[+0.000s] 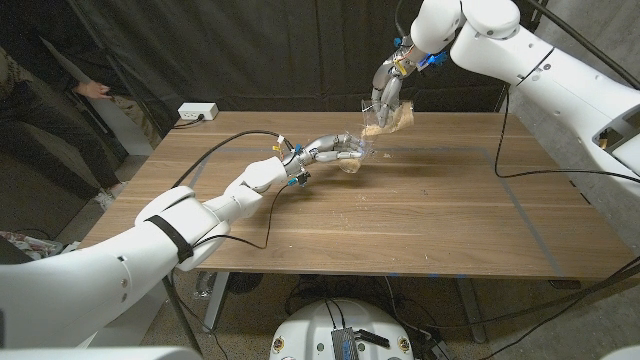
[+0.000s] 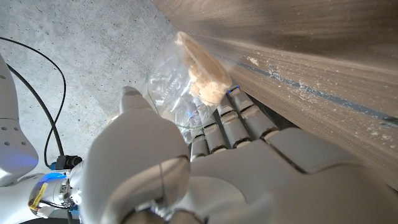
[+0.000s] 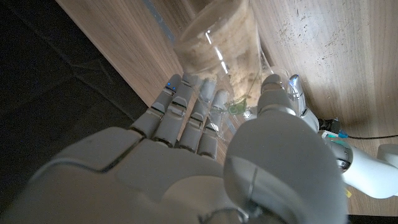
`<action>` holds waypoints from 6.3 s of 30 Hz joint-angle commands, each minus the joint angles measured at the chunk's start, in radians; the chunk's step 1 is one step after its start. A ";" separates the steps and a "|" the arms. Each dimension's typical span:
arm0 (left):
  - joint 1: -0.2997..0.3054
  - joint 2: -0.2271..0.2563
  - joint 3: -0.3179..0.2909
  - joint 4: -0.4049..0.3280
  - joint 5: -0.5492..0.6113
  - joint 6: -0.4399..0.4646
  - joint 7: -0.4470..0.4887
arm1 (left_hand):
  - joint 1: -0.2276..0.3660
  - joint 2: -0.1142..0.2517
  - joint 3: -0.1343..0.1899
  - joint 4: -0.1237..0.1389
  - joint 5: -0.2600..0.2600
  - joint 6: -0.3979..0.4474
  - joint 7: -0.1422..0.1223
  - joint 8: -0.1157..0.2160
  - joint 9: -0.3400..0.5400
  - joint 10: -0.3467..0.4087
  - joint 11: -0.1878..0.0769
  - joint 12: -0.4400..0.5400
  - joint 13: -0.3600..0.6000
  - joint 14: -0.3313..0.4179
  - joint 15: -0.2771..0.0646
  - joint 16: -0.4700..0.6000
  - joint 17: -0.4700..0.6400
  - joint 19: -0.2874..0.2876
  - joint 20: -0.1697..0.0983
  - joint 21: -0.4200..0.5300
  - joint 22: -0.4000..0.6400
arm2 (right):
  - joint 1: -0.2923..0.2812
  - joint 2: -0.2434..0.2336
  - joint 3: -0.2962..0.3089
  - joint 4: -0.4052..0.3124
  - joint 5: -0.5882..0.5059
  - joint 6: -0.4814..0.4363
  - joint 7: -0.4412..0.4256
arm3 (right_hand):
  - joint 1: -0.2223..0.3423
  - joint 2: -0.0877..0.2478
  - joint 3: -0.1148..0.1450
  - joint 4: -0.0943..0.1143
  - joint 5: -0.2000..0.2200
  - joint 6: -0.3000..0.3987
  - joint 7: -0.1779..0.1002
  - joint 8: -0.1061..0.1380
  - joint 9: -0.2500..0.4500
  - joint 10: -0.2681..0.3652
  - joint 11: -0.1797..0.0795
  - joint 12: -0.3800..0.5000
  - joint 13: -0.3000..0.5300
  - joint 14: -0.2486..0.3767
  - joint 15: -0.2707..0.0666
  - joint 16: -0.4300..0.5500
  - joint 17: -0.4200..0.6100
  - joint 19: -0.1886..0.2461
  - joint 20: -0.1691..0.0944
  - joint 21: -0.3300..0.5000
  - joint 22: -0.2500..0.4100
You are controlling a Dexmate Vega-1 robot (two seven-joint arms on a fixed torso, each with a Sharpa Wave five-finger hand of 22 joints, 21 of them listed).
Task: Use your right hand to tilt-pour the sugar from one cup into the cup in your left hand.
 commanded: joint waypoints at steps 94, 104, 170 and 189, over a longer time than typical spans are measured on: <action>-0.019 -0.033 0.043 0.002 0.002 0.090 0.043 | 0.037 0.015 0.048 0.005 -0.012 -0.112 -0.069 -0.084 0.055 -0.146 -0.077 -0.144 -0.023 -0.137 -0.112 0.066 -0.088 -0.030 -0.037 0.009 0.001 | -0.005 0.035 0.015 0.016 -0.142 0.194 0.090 | 0.033 0.004 0.055 0.021 0.008 0.122 -0.119 0.002 0.011 -0.010 -0.007 -0.023 0.026 0.019 -0.151 -0.020 0.029 -0.002 -0.033 -0.026 0.002; -0.015 -0.039 0.036 0.002 -0.006 0.087 0.039 | 0.021 0.003 0.038 0.016 -0.016 0.016 -0.073 -0.041 0.040 -0.015 -0.084 -0.094 -0.004 -0.043 -0.121 0.081 -0.090 -0.002 -0.043 0.025 0.000 | -0.012 0.031 0.026 0.015 -0.151 0.164 0.083 | 0.036 0.013 0.056 0.023 0.005 0.134 -0.118 0.012 0.023 -0.013 0.001 -0.021 0.036 0.020 -0.151 -0.015 0.038 -0.002 -0.033 -0.027 0.002; 0.005 -0.015 -0.070 -0.009 -0.023 -0.124 0.061 | -0.013 -0.008 -0.003 0.038 -0.010 0.063 -0.029 0.008 0.000 0.052 -0.041 -0.024 0.055 0.063 -0.147 0.040 -0.044 0.016 -0.051 0.037 -0.002 | -0.242 -0.067 0.205 -0.258 -0.161 -0.412 -0.236 | 0.035 0.025 0.040 0.024 -0.006 0.124 -0.118 -0.014 0.020 0.008 0.010 -0.054 0.006 0.021 -0.150 -0.016 0.044 0.011 -0.012 -0.041 -0.001; 0.056 0.013 -0.124 -0.049 -0.056 -0.218 0.032 | -0.005 -0.004 -0.002 0.036 -0.009 0.056 -0.035 0.006 -0.003 0.044 -0.046 -0.029 0.044 0.056 -0.145 0.031 -0.041 0.013 -0.050 0.037 -0.002 | -0.321 -0.134 0.269 -0.338 -0.055 -0.563 -0.380 | 0.034 0.021 0.040 0.024 -0.004 0.124 -0.119 -0.016 0.020 0.013 0.012 -0.057 0.009 0.026 -0.150 -0.018 0.045 0.018 -0.014 -0.045 -0.001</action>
